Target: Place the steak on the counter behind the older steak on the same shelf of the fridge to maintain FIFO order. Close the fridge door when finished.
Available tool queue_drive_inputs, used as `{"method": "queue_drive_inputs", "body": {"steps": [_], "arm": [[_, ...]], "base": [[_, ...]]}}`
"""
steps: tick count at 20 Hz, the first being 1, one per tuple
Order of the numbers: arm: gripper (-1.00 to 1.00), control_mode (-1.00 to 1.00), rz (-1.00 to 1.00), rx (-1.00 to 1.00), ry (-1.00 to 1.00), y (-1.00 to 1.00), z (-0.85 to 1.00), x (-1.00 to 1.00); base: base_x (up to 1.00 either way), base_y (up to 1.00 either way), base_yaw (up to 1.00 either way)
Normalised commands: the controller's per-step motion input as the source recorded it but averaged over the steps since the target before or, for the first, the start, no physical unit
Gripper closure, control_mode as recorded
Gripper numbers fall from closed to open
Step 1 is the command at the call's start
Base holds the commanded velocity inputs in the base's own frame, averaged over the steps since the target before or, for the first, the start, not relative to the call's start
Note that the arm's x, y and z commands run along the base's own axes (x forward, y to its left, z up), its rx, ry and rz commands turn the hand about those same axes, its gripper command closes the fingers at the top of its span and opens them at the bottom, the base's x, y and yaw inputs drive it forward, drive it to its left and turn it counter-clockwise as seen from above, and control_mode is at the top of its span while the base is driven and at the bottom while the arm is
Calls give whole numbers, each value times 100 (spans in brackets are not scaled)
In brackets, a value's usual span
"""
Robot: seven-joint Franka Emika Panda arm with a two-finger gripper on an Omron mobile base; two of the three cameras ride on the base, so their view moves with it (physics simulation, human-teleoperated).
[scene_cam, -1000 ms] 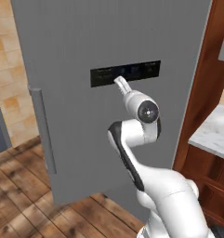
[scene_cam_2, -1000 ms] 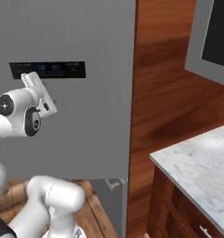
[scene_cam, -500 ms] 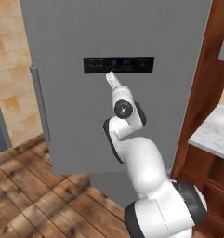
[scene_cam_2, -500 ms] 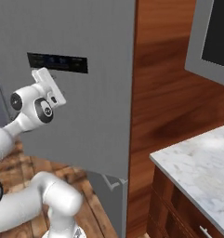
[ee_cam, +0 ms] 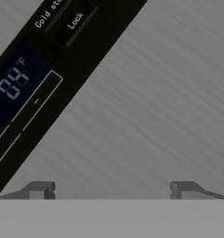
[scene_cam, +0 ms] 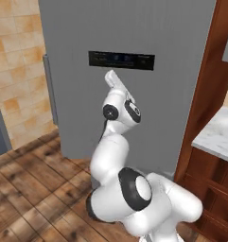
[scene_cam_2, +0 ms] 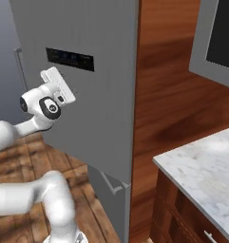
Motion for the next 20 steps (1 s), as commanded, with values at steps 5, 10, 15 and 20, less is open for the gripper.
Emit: {"method": "queue_drive_inputs", "body": {"steps": [5, 10, 15, 20], "arm": [[-100, -100, -21, -4, -13, 0, 1, 29], [-100, -100, -20, -2, -9, -1, 0, 32], [-100, -100, -19, 0, -5, -5, 8, 46], [-100, -100, -20, 0, -3, -7, 10, 48]], "base": [[0, 0, 0], [0, 0, 0], [0, 0, 0], [0, 0, 0]]}}
